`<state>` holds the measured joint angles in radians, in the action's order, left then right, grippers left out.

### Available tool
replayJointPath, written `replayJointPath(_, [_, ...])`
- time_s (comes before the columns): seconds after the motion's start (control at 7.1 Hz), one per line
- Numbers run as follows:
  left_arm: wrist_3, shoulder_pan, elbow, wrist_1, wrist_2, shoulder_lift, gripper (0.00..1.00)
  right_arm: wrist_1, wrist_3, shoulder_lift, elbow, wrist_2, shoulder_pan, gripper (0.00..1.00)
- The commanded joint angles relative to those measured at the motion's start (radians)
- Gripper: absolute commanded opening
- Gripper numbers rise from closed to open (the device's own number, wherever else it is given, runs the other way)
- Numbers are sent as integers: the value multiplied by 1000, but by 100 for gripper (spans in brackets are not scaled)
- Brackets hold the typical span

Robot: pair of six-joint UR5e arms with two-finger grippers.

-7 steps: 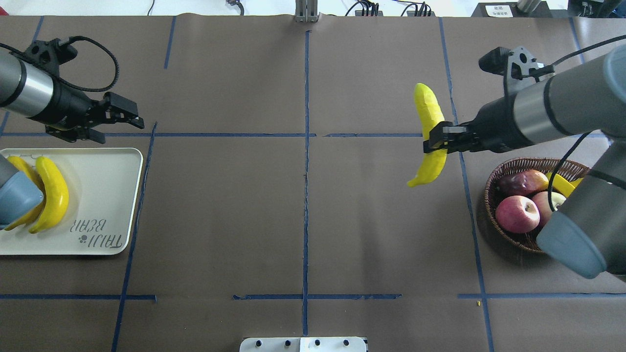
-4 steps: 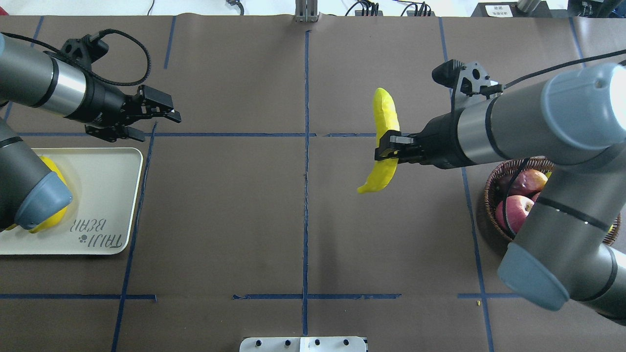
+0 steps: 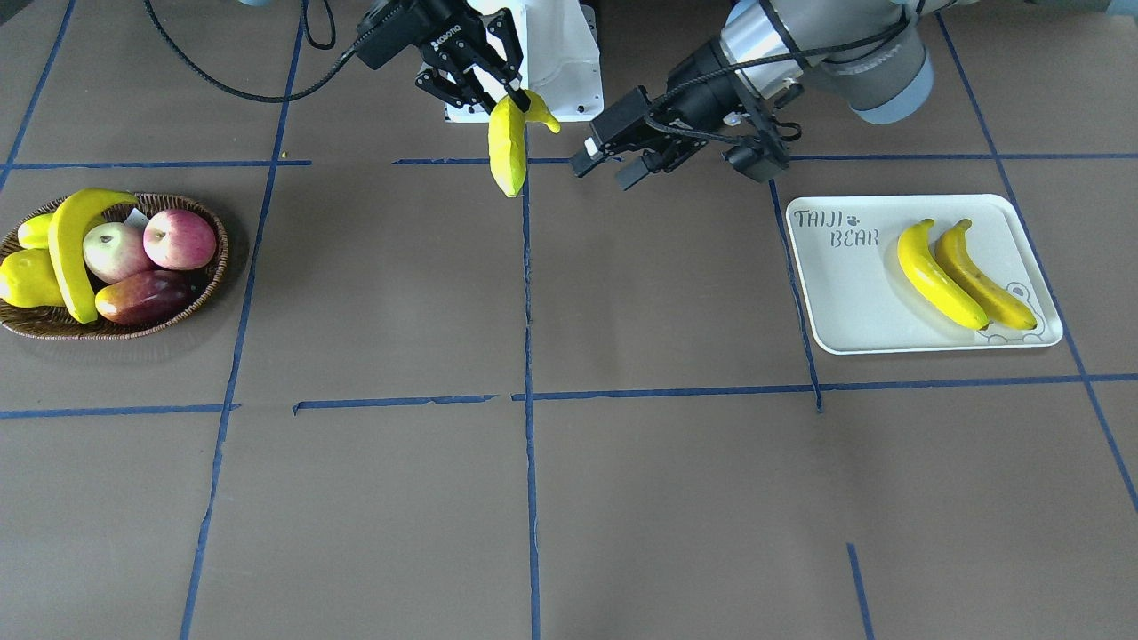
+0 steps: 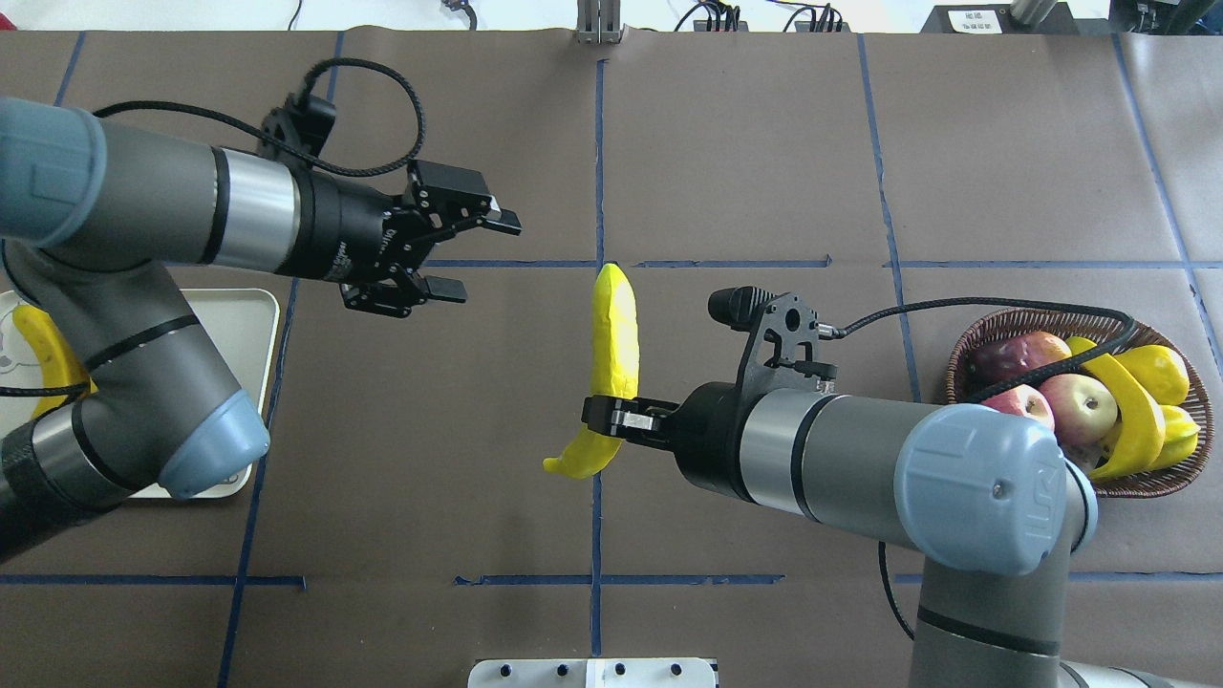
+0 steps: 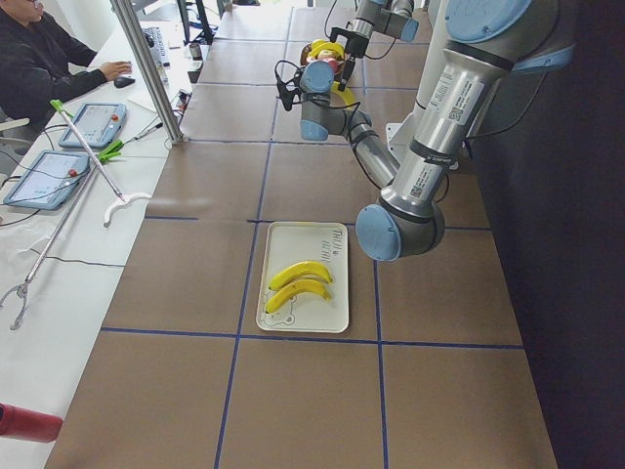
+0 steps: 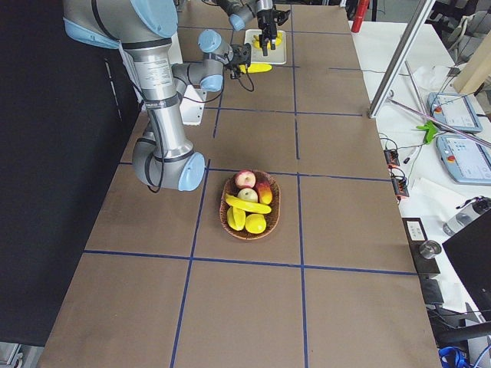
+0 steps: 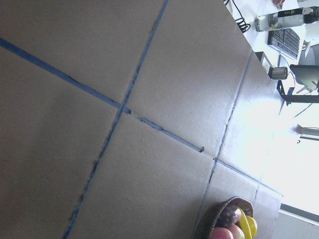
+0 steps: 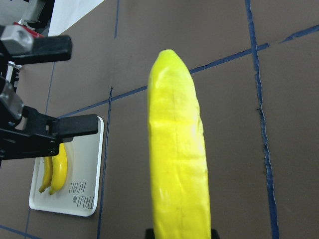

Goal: Transfer all bananas from basket to plate

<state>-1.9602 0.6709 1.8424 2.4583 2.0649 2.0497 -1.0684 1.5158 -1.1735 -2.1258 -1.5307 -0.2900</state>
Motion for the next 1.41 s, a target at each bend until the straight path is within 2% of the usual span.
replayJointPath(0.0, [-5,-72,-2,1,-17,39,98,1,-3,3,0,0,15,1])
replayJointPath(0.56, [-2,-119,-87,7,-52,101,93,1,-6,3,-5,-5,19,1])
replayJointPath(0.7, [-3,-119,-88,5,-52,102,75,1,-6,5,-5,-3,19,1])
replayJointPath(0.85, [3,-119,-86,8,-51,99,24,1,-6,3,-5,-3,20,1])
replayJointPath(0.99, [61,-117,-81,10,-49,95,0,-4,-6,3,-6,-5,20,1])
replayJointPath(1.13, [79,-114,-83,11,-49,90,0,-8,-6,3,-9,-6,20,6])
replayJointPath(1.27, [80,-108,-83,10,-49,89,0,-10,-3,3,-8,-5,20,79])
